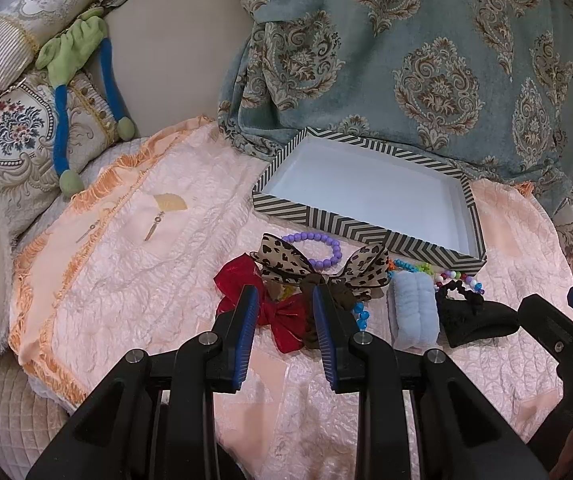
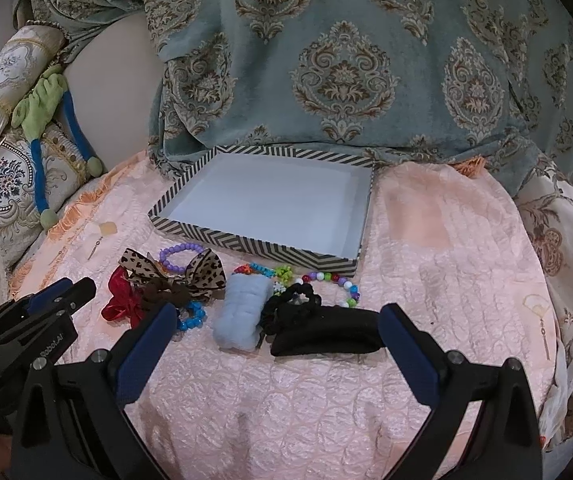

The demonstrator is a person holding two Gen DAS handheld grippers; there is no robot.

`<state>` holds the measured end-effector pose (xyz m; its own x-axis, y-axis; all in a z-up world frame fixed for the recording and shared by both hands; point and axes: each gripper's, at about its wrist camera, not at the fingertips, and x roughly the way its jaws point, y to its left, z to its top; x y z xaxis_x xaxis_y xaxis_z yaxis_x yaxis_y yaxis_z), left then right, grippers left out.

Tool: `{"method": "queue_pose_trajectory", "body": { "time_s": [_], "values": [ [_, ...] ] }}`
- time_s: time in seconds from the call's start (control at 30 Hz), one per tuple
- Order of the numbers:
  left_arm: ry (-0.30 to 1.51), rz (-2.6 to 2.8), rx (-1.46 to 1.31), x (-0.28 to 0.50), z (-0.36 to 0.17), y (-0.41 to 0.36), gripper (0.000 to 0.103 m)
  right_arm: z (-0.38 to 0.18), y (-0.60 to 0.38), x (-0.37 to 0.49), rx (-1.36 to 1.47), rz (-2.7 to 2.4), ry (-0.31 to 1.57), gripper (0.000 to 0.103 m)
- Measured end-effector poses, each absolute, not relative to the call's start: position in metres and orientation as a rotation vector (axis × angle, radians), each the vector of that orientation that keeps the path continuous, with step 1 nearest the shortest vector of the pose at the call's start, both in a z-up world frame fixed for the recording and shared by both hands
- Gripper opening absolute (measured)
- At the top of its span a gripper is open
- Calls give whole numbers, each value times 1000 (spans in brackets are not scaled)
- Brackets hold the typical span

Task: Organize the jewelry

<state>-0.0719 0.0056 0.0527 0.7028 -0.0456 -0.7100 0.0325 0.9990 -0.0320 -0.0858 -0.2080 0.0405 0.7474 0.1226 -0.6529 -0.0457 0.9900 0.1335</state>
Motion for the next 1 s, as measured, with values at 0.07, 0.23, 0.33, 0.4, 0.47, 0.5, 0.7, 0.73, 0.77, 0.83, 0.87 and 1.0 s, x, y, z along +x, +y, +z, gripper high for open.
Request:
{"method": "queue_pose_trajectory", "body": {
  "time_s": [0.07, 0.23, 0.33, 0.4, 0.47, 0.5, 0.7, 0.73, 0.77, 0.83, 0.87, 1.0],
  "values": [
    [792, -46, -18, -71, 52, 6, 11, 41, -208, -86, 111, 94, 719, 102],
    [795, -46, -21, -73, 52, 6, 11, 43, -208, -86, 115, 92, 714, 102],
    [793, -45, -20, -73, 52, 6, 11, 43, -209, -85, 129, 94, 718, 102],
    [795, -44, -21, -73, 51, 6, 11, 43, -209, -84, 126, 93, 721, 102],
    [796, -44, -21, -73, 50, 6, 11, 43, -209, -85, 124, 96, 718, 102],
    [796, -43, -20, -73, 51, 6, 11, 43, -208, -85, 123, 96, 717, 102],
    [804, -39, -22, -71, 50, 5, 11, 41, -204, -85, 100, 106, 722, 102],
    [806, -39, -23, -70, 50, 5, 11, 41, -204, -85, 100, 111, 722, 102],
    [806, -39, -22, -70, 50, 5, 11, 41, -203, -85, 97, 112, 721, 102],
    [806, -39, -23, -70, 50, 5, 11, 41, -202, -85, 88, 109, 721, 102],
    [806, -40, -24, -70, 50, 5, 11, 40, -202, -85, 85, 108, 721, 102],
    [812, -41, -27, -69, 48, 5, 11, 39, -203, -83, 88, 111, 726, 102]
  ]
}}
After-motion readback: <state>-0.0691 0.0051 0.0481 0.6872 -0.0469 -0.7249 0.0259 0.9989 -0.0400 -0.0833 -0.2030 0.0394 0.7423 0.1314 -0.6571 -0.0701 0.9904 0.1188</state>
